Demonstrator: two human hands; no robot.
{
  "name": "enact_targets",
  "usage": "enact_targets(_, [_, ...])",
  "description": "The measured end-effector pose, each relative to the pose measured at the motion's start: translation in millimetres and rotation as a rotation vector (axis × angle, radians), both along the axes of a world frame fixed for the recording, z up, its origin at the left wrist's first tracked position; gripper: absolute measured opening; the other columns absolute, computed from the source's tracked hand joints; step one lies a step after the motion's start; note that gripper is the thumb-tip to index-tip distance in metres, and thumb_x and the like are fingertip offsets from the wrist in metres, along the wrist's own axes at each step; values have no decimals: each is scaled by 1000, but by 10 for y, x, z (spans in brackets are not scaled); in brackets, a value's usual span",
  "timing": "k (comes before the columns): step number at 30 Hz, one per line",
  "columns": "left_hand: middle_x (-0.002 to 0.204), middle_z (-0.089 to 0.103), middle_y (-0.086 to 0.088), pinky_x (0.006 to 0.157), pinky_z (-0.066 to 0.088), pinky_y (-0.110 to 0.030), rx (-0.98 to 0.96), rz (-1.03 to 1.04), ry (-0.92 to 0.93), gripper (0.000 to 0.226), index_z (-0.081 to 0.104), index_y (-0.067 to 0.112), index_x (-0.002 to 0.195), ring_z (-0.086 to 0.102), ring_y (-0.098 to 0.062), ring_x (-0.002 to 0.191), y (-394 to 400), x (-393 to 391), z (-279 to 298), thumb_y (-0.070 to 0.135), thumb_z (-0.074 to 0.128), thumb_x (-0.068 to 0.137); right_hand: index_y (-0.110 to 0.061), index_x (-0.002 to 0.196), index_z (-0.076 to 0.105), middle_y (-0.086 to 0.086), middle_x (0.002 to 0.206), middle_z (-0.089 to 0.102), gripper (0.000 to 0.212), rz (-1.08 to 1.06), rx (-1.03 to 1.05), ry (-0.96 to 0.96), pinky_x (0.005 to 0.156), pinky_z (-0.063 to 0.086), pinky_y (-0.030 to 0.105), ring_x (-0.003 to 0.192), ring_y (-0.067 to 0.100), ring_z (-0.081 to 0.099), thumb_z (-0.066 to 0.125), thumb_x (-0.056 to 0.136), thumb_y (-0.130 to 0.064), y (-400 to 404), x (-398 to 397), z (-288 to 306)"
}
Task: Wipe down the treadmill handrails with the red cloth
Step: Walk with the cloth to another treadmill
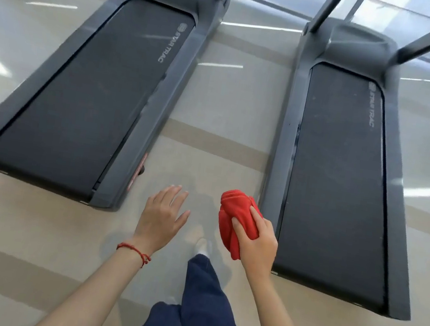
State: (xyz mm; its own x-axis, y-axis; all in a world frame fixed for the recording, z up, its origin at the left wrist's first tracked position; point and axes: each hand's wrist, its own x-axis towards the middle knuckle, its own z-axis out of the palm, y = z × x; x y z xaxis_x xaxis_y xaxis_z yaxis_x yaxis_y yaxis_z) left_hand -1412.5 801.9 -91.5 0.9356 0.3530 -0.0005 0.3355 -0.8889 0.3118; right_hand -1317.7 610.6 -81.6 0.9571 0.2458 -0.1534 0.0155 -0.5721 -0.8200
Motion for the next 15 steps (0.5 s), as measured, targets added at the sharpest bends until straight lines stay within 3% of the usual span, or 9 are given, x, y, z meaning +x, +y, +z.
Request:
enact_targets(6, [113, 63, -19, 84, 50, -47, 7, -12, 8, 51, 62, 1, 113, 60, -35, 105, 361, 855, 44, 38, 35, 88, -29, 125, 54, -4, 108, 58, 49, -24, 60, 5, 84, 44, 27, 94, 11, 56, 69, 79, -36, 335, 834, 56])
enact_targets(15, [116, 62, -18, 87, 48, -47, 17, -1, 11, 55, 60, 2, 116, 59, -34, 108, 825, 1988, 240, 41, 31, 92, -26, 123, 57, -2, 111, 59, 48, -34, 75, -24, 84, 40, 23, 95, 12, 56, 70, 78, -34, 796, 2033, 227])
